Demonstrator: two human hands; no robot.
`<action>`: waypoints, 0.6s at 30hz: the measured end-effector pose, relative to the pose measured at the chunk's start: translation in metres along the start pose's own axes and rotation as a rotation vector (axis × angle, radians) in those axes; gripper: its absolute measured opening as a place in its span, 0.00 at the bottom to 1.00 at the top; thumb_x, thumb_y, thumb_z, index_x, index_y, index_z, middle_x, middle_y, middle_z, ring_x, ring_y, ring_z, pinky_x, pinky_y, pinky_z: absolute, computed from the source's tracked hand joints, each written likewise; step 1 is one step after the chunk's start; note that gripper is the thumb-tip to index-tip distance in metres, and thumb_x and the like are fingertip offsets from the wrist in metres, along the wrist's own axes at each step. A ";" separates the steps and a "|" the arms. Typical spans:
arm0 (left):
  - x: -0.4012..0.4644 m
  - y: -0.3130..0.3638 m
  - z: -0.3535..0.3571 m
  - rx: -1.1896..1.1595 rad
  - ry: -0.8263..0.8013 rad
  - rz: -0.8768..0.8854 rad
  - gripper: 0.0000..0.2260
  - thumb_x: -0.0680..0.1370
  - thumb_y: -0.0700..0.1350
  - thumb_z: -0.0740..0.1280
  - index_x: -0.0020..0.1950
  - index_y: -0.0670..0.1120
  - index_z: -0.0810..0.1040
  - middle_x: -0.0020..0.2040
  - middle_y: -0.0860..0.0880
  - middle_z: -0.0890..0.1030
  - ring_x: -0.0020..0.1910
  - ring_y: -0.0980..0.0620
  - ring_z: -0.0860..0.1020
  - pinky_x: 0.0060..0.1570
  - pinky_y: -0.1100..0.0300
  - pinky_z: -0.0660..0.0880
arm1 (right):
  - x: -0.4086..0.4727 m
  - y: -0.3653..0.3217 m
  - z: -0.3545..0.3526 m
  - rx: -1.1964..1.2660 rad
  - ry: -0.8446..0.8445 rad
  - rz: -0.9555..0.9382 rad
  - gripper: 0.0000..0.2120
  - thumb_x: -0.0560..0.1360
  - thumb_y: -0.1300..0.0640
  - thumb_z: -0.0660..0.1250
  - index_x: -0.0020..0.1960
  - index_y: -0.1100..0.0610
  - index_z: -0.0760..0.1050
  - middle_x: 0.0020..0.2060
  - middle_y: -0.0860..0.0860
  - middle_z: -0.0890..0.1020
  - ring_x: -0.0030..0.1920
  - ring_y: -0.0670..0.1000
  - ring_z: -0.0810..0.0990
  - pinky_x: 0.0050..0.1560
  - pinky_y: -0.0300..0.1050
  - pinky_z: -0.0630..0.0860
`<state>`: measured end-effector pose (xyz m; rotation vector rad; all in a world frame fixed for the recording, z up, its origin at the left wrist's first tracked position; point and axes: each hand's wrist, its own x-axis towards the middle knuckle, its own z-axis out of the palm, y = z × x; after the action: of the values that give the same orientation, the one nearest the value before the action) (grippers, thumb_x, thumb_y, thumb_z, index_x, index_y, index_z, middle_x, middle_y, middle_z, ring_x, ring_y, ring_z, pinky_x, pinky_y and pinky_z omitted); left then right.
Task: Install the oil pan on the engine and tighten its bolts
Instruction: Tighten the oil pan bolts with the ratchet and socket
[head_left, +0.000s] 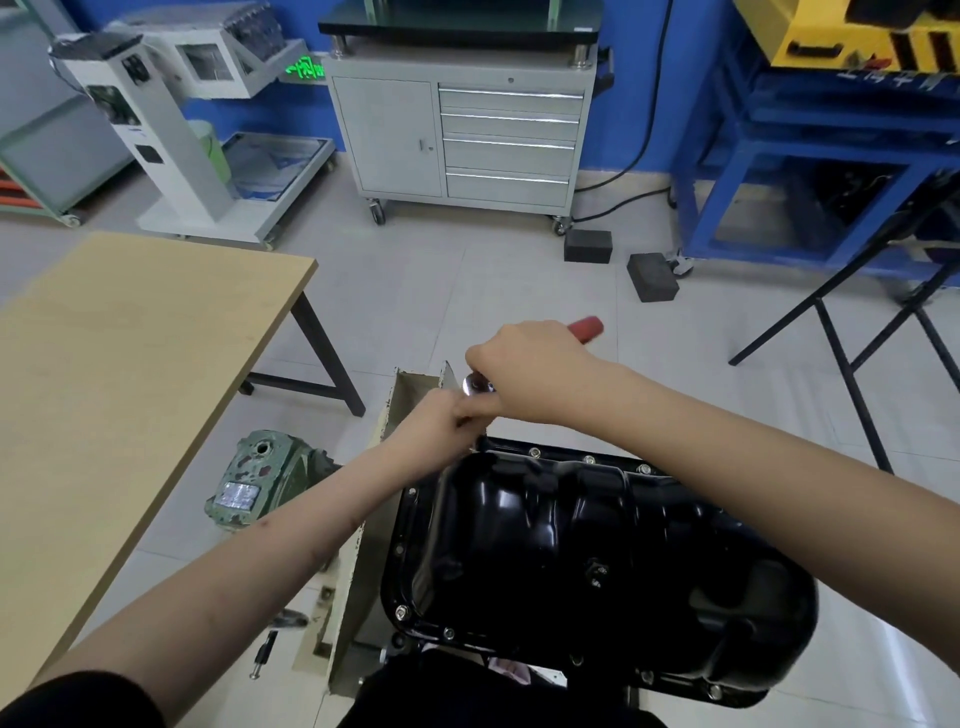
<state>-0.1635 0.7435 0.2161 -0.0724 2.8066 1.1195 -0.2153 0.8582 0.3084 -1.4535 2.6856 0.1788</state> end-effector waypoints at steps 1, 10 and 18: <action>0.001 0.001 0.000 -0.009 -0.009 0.005 0.15 0.75 0.44 0.55 0.30 0.38 0.67 0.28 0.43 0.63 0.31 0.49 0.60 0.30 0.59 0.58 | 0.000 0.000 0.000 0.013 0.002 0.018 0.18 0.75 0.42 0.59 0.51 0.56 0.75 0.46 0.54 0.79 0.41 0.54 0.73 0.31 0.42 0.60; 0.000 0.008 -0.003 0.010 -0.066 0.110 0.11 0.79 0.41 0.59 0.37 0.42 0.68 0.28 0.52 0.64 0.27 0.58 0.62 0.31 0.71 0.65 | -0.005 0.010 -0.006 0.154 -0.135 -0.172 0.17 0.74 0.57 0.65 0.62 0.50 0.72 0.51 0.51 0.75 0.54 0.52 0.73 0.45 0.46 0.71; 0.004 -0.005 0.005 0.045 0.161 -0.012 0.20 0.75 0.41 0.62 0.27 0.48 0.56 0.22 0.53 0.61 0.24 0.56 0.58 0.23 0.67 0.61 | -0.002 -0.001 0.003 0.053 0.021 0.067 0.19 0.74 0.40 0.59 0.49 0.56 0.74 0.36 0.51 0.72 0.40 0.55 0.73 0.29 0.42 0.57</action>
<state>-0.1663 0.7430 0.2089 -0.1826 2.9658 1.0932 -0.2131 0.8595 0.3060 -1.3591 2.7355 0.0958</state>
